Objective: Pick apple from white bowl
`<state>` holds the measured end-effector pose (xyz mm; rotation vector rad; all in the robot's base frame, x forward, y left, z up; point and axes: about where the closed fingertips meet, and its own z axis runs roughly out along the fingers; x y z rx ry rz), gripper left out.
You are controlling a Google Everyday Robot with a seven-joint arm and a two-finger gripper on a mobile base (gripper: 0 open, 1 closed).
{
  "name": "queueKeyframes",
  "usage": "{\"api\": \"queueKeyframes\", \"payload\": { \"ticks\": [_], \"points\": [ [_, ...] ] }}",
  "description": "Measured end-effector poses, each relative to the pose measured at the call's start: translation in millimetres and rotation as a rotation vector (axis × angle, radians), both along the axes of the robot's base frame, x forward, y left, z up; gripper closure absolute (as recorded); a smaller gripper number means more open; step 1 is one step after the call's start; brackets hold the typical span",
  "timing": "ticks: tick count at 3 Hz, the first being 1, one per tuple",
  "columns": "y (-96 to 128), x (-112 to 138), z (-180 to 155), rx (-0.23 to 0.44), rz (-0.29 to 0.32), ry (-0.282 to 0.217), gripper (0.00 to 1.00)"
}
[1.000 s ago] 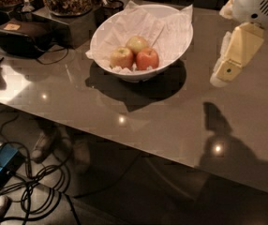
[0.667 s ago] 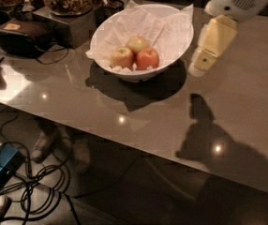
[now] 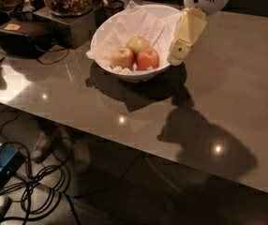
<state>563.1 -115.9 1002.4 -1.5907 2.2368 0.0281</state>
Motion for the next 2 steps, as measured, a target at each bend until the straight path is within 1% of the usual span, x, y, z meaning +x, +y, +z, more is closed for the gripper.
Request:
{"api": "queueKeyframes", "payload": {
  "ticks": [1,2],
  "points": [
    [2,11,-9,0.016,-0.017,0.003,0.0],
    [17,30,-19,0.057,-0.03,0.047,0.0]
  ]
}}
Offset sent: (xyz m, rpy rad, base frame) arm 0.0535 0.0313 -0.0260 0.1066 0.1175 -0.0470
